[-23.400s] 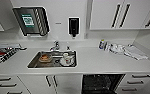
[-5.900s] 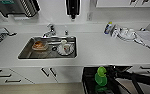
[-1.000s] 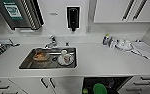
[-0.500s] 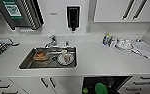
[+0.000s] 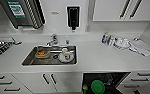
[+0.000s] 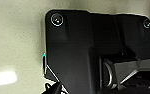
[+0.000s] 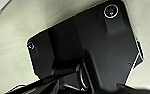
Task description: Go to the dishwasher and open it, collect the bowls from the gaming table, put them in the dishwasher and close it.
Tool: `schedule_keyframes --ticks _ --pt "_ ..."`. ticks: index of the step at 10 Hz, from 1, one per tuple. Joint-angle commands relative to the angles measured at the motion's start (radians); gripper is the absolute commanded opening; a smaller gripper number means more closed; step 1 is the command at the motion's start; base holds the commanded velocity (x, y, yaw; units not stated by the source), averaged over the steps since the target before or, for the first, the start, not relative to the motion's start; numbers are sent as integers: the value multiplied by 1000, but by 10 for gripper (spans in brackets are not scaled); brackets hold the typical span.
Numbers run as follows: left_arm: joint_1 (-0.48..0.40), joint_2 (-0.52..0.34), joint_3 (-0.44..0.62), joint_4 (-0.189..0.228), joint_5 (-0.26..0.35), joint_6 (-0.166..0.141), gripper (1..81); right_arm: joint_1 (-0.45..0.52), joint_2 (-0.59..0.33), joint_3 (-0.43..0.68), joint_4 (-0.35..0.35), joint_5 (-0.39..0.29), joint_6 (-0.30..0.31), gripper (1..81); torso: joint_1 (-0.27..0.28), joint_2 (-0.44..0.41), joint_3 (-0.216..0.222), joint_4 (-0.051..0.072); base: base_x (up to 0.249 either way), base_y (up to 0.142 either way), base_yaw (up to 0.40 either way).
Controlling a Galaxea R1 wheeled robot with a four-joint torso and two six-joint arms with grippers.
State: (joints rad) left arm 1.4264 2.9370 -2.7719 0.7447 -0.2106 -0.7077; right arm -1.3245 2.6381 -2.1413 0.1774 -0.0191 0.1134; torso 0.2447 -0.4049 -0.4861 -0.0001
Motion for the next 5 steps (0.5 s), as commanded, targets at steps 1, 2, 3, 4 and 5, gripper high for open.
schedule_keyframes --ticks 1,2,3,4,5 --pt "-7 -12 -9 2 53 -1 811 17 24 -82 -9 -74 -1 811 0 0 0 0 -81 0 0" --pt "-5 -13 -9 2 56 -1 811 15 54 -133 -10 -77 -3 811 -1 0 0 0 0 0 0" --pt "-5 -13 -9 1 56 -3 811 15 68 -153 -12 -79 -3 811 -2 -1 0 0 0 0 0" --pt "-7 -13 -9 1 56 -3 811 15 84 -179 -21 -79 -3 811 -2 -1 0 0 0 0 0" --pt "-7 -13 -8 1 56 -3 811 15 96 -206 -21 -79 -1 811 -1 -1 0 0 0 0 0"
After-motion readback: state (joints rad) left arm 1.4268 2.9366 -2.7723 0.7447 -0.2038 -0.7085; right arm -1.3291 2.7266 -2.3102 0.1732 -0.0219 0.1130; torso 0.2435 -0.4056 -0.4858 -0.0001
